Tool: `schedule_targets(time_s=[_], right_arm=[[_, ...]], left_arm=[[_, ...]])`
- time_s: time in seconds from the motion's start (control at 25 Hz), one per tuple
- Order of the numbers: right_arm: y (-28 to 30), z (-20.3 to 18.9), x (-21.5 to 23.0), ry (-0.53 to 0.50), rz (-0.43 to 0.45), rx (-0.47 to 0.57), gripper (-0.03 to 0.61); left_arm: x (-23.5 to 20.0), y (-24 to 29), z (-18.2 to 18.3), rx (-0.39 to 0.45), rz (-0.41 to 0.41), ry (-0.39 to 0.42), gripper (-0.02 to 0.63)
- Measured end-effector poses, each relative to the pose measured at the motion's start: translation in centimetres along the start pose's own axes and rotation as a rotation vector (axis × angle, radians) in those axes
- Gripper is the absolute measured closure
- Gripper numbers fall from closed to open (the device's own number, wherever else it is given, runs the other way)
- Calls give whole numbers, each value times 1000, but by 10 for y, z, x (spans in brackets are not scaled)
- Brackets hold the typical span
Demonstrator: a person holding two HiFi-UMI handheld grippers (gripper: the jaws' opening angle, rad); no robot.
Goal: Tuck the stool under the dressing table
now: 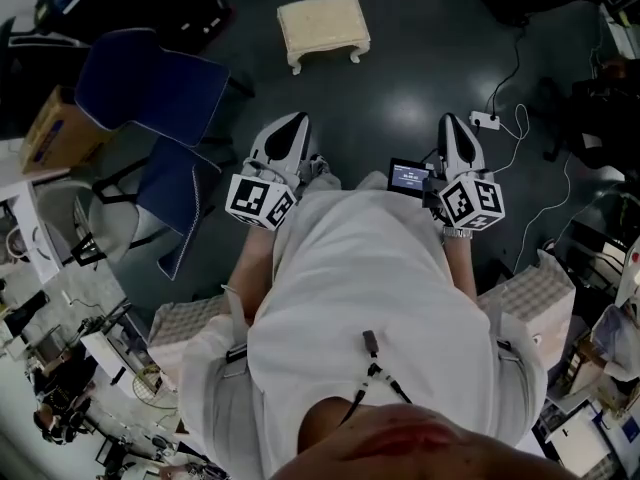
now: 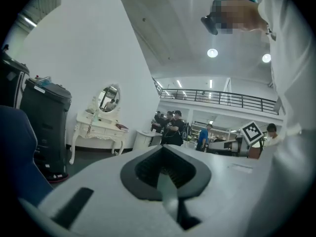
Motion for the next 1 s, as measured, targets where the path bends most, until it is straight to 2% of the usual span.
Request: schedule_targets(time_s=[0.12,0.28,0.52,0.72,1.0], right_arm=[[10,3,2,-12,-7,-8,571],[25,6,6,-16,-28,-18,571],[50,7,18,-7,-17,-56,571],[100,20,47,3,21,-97,571],[178,69,98,-42,83,-98,571]], left_arm=[[-12,9,8,3,-6,9,607],[-27,23,7,9,2,-34,607],[-27,47,2,-14,-13,-48,607],[-45,78,7,-21,66,-68,607],[-76,135,37,-11,185,-62,607]])
Point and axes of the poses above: the fingertips, and each gripper's own axes: y forward along the fingers, x to its right, z out of its top, the point moved 3 cm from there along -y, backward along the fingers, and after that the axes turned 5 degrees about -x, right-handed, at the moved point
